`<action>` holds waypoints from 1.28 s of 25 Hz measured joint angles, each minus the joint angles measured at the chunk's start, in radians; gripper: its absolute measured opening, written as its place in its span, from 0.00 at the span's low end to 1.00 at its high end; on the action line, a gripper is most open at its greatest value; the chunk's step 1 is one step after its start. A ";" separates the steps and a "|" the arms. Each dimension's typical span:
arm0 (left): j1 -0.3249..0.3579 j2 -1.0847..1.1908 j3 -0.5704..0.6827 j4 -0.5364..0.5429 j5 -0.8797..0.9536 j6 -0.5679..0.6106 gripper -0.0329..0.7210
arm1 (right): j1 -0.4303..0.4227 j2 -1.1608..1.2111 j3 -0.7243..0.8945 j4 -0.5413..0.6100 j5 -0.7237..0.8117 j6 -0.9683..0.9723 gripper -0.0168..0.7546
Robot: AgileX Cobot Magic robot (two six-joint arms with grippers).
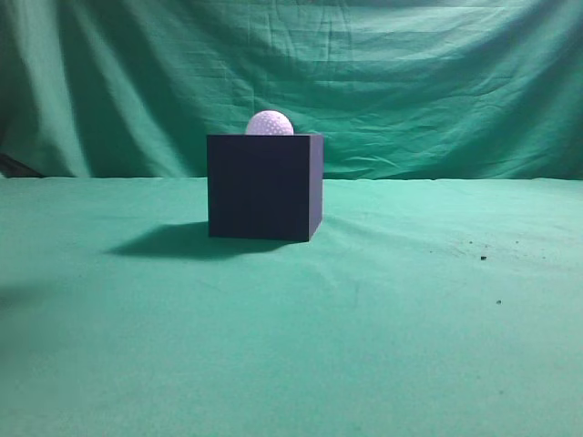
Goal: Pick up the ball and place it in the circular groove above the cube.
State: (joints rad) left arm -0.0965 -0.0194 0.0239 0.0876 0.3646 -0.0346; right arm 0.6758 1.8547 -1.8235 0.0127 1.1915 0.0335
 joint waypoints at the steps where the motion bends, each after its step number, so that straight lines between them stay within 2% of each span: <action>1: 0.000 0.000 0.000 0.000 0.000 0.000 0.04 | 0.000 -0.014 0.000 -0.028 0.027 0.019 0.17; 4: 0.000 0.000 0.000 0.000 0.000 0.000 0.04 | 0.000 -0.063 0.000 -0.073 0.054 0.061 0.02; 9: 0.000 0.000 0.000 0.000 0.000 0.000 0.04 | 0.000 -0.237 0.089 -0.093 0.055 0.103 0.02; 15: 0.000 0.000 0.000 0.000 0.000 0.000 0.04 | 0.000 -0.552 0.388 -0.155 0.059 0.132 0.02; 25: 0.000 0.000 0.000 0.000 0.000 0.000 0.04 | 0.000 -1.082 0.877 -0.140 -0.167 0.163 0.02; 28: 0.000 0.000 0.000 0.000 0.000 0.000 0.04 | 0.000 -1.201 0.946 -0.130 -0.156 0.166 0.02; 32: 0.000 0.000 0.000 0.000 0.000 0.000 0.04 | 0.000 -1.293 0.967 -0.134 -0.060 0.168 0.02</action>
State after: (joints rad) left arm -0.0965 -0.0194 0.0239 0.0876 0.3646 -0.0346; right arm 0.6758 0.5616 -0.8563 -0.1210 1.1313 0.2011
